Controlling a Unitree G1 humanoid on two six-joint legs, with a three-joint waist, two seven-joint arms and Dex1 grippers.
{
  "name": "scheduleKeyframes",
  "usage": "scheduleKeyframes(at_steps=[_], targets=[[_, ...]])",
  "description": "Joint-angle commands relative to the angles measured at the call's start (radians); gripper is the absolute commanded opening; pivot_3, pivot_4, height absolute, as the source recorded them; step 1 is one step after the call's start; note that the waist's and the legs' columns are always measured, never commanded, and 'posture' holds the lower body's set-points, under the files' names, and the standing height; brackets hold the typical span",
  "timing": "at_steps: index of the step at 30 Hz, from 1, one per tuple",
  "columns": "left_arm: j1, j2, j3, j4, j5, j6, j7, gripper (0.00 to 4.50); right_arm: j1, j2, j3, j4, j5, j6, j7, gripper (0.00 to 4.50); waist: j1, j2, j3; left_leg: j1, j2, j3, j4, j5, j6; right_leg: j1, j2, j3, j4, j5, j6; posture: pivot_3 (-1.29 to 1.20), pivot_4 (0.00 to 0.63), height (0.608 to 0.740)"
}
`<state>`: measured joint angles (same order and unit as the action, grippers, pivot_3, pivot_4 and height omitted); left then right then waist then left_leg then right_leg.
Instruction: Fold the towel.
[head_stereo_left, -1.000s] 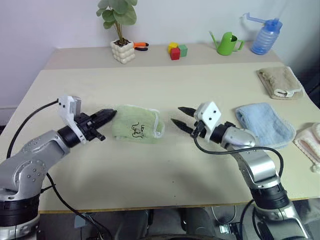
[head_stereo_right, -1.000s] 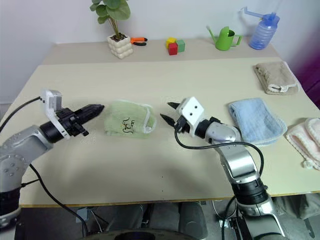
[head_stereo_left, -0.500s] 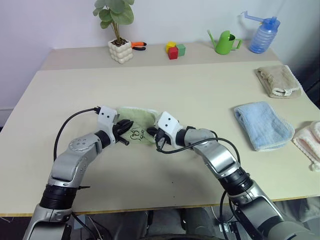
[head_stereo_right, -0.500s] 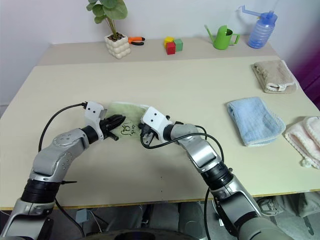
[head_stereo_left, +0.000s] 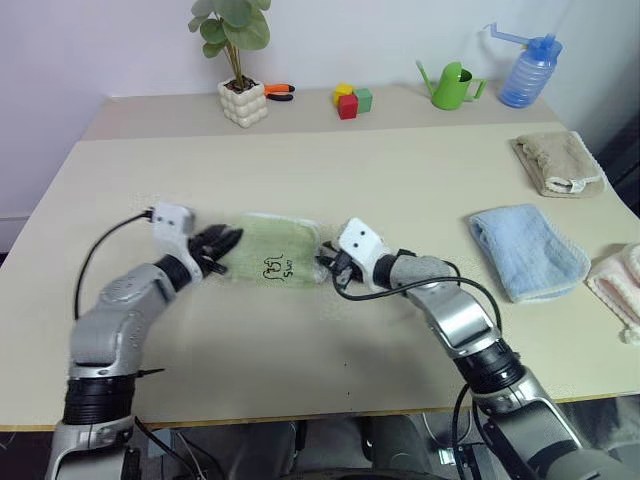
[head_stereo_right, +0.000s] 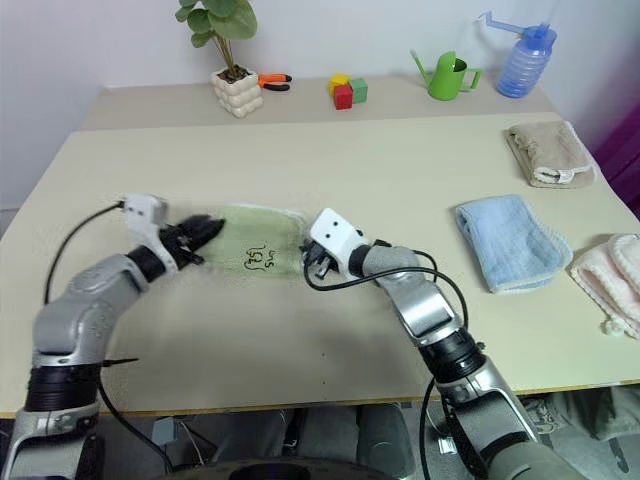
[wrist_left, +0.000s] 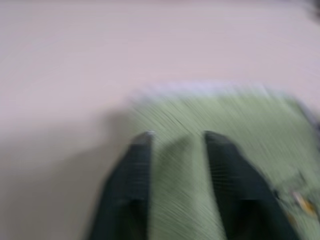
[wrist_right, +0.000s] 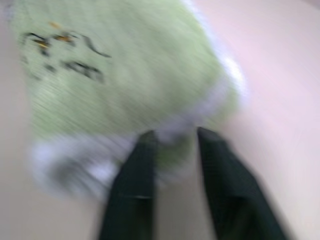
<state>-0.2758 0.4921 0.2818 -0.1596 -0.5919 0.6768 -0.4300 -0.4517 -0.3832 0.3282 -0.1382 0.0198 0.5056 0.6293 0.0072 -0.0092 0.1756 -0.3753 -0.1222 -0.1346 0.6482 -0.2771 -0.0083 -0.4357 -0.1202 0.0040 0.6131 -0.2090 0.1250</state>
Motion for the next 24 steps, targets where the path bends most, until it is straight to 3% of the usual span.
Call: scheduleKeyframes(at_steps=[1,2,3,13,16,24], targets=[[-0.014,0.013,0.086,-0.012,-0.083,0.117,0.046,3.82,0.029,-0.044,-0.031,-0.101,0.031,-0.067,0.060,3.28,0.000,0.000,0.000,0.000,0.000,0.000,0.000,0.000,0.000,0.000,0.000,0.000,0.000,0.000,0.000,0.00,0.150,0.730],[-0.015,0.011,0.101,-0.006,-0.111,0.164,0.055,4.38,0.043,-0.057,-0.047,-0.124,0.054,-0.083,0.083,3.85,0.000,0.000,0.000,0.000,0.000,0.000,0.000,0.000,0.000,0.000,0.000,0.000,0.000,0.000,0.000,0.00,0.150,0.730],[-0.017,0.009,0.110,0.000,-0.133,0.206,0.064,4.50,0.054,-0.064,-0.065,-0.143,0.078,-0.091,0.102,4.35,0.000,0.000,0.000,0.000,0.000,0.000,0.000,0.000,0.000,0.000,0.000,0.000,0.000,0.000,0.000,0.00,0.150,0.730],[-0.027,-0.029,0.043,0.033,-0.198,0.382,0.035,4.50,0.100,-0.106,-0.109,-0.194,0.115,-0.132,0.138,4.43,0.003,0.000,0.000,0.000,0.000,0.000,0.000,0.000,0.000,0.001,0.000,0.000,0.000,0.000,0.000,0.00,0.150,0.730],[-0.019,-0.051,0.016,0.022,-0.198,0.372,0.020,3.82,0.105,-0.103,-0.109,-0.200,0.103,-0.149,0.123,4.50,0.005,0.000,0.000,0.000,0.000,0.000,0.000,0.000,0.000,0.001,0.000,0.000,0.000,0.000,0.000,0.00,0.150,0.730],[-0.039,-0.107,0.026,0.027,-0.192,0.355,0.054,0.03,0.104,-0.101,-0.112,-0.211,0.108,-0.147,0.097,4.50,0.005,0.000,0.000,0.000,0.000,0.000,0.001,0.000,0.000,0.001,0.000,0.000,0.000,0.000,0.000,0.00,0.150,0.730]])
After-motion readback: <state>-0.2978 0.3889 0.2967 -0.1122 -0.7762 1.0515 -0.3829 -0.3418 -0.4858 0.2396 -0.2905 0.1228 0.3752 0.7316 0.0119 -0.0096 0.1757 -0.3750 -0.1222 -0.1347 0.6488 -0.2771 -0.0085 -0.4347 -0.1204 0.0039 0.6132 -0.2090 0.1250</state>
